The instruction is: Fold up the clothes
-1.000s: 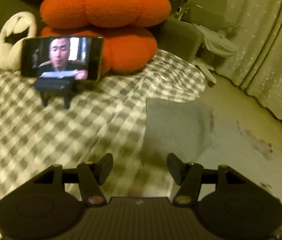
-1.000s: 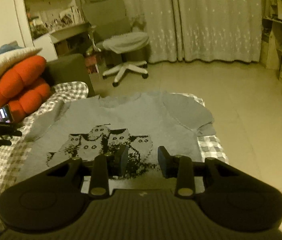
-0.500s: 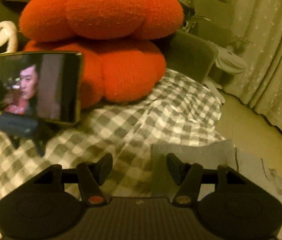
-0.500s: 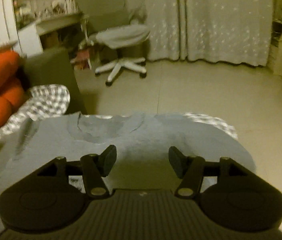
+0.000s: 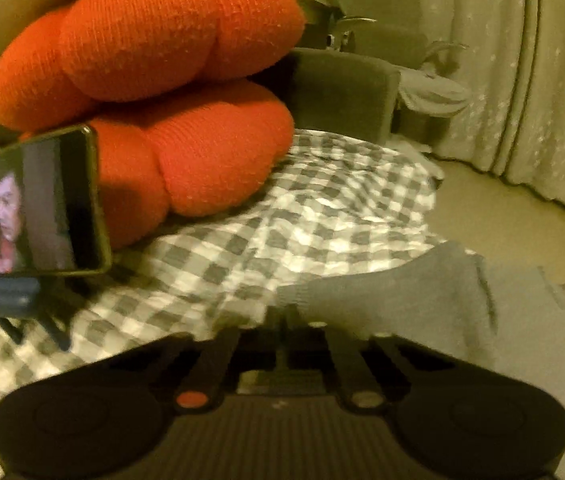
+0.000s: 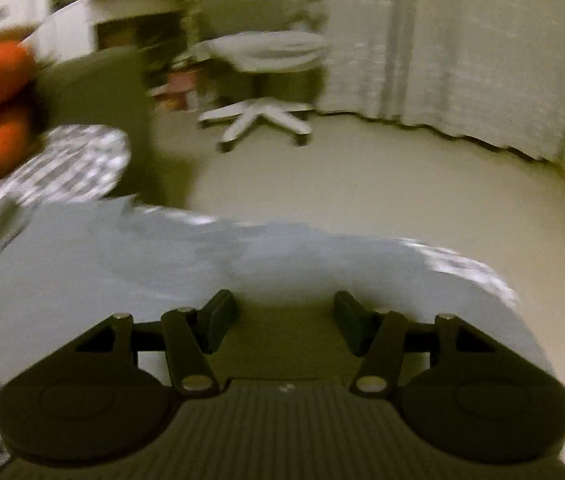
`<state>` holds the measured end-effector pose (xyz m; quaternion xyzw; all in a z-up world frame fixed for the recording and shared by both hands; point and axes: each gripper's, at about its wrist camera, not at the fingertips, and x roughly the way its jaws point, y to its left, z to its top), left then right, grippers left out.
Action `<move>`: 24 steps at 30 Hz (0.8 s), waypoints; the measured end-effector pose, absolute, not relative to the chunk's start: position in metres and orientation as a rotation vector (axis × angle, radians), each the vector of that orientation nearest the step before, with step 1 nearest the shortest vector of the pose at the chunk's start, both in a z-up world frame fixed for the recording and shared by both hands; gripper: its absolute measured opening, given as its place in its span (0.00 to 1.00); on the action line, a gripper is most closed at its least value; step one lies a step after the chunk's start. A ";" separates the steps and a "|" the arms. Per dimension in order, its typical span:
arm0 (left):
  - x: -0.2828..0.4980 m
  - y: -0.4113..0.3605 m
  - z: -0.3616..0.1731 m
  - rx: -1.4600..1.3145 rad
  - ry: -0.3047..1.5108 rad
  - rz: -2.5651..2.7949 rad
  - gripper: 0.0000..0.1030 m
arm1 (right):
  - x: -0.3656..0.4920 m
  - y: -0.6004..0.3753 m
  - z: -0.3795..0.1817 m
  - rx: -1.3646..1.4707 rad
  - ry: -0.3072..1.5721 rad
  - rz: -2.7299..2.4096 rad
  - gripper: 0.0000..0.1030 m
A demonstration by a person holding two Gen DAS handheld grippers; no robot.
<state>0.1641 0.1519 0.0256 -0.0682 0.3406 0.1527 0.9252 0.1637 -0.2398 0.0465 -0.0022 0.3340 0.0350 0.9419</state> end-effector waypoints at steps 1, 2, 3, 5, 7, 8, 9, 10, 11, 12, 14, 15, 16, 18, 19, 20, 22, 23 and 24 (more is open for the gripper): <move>0.164 0.151 0.025 -0.125 0.700 0.320 0.00 | 0.163 -0.251 0.045 0.020 0.675 0.042 0.54; 0.164 0.150 0.024 -0.111 0.700 0.328 0.00 | 0.161 -0.260 0.044 0.045 0.664 0.027 0.53; 0.164 0.149 0.024 -0.097 0.701 0.335 0.00 | 0.158 -0.269 0.043 0.071 0.653 0.012 0.47; 0.164 0.151 0.026 -0.117 0.699 0.338 0.00 | 0.152 -0.275 0.042 0.084 0.639 0.029 0.46; 0.163 0.154 0.029 -0.148 0.696 0.339 0.00 | 0.148 -0.274 0.048 0.040 0.626 -0.019 0.51; 0.164 0.155 0.029 -0.165 0.694 0.328 0.01 | 0.148 -0.275 0.052 0.045 0.615 -0.030 0.51; 0.164 0.157 0.030 -0.183 0.691 0.312 0.03 | 0.147 -0.276 0.056 0.051 0.604 -0.040 0.52; 0.165 0.158 0.029 -0.193 0.692 0.304 0.12 | 0.147 -0.277 0.060 0.057 0.593 -0.049 0.54; 0.166 0.159 0.027 -0.201 0.694 0.299 0.17 | 0.148 -0.281 0.058 0.058 0.605 -0.066 0.54; 0.167 0.160 0.026 -0.205 0.693 0.293 0.19 | 0.150 -0.284 0.056 0.057 0.620 -0.083 0.55; 0.168 0.159 0.025 -0.212 0.687 0.280 0.23 | 0.152 -0.292 0.048 0.060 0.662 -0.119 0.55; 0.168 0.159 0.024 -0.215 0.684 0.274 0.27 | 0.152 -0.297 0.041 0.063 0.690 -0.137 0.60; 0.169 0.159 0.024 -0.218 0.681 0.267 0.28 | 0.148 -0.304 0.040 0.098 0.680 -0.134 0.64; 0.169 0.157 0.023 -0.199 0.683 0.265 0.28 | 0.141 -0.318 0.040 0.155 0.667 -0.145 0.64; 0.169 0.156 0.023 -0.186 0.684 0.265 0.24 | 0.138 -0.323 0.043 0.154 0.662 -0.200 0.64; 0.169 0.155 0.023 -0.174 0.686 0.265 0.17 | 0.138 -0.327 0.045 0.144 0.658 -0.256 0.64; 0.169 0.153 0.023 -0.149 0.689 0.264 0.03 | 0.136 -0.337 0.040 0.133 0.680 -0.332 0.64; 0.168 0.152 0.023 -0.137 0.691 0.264 0.02 | 0.135 -0.343 0.034 0.143 0.709 -0.348 0.63; 0.168 0.152 0.023 -0.136 0.693 0.266 0.01 | 0.131 -0.349 0.031 0.170 0.710 -0.350 0.63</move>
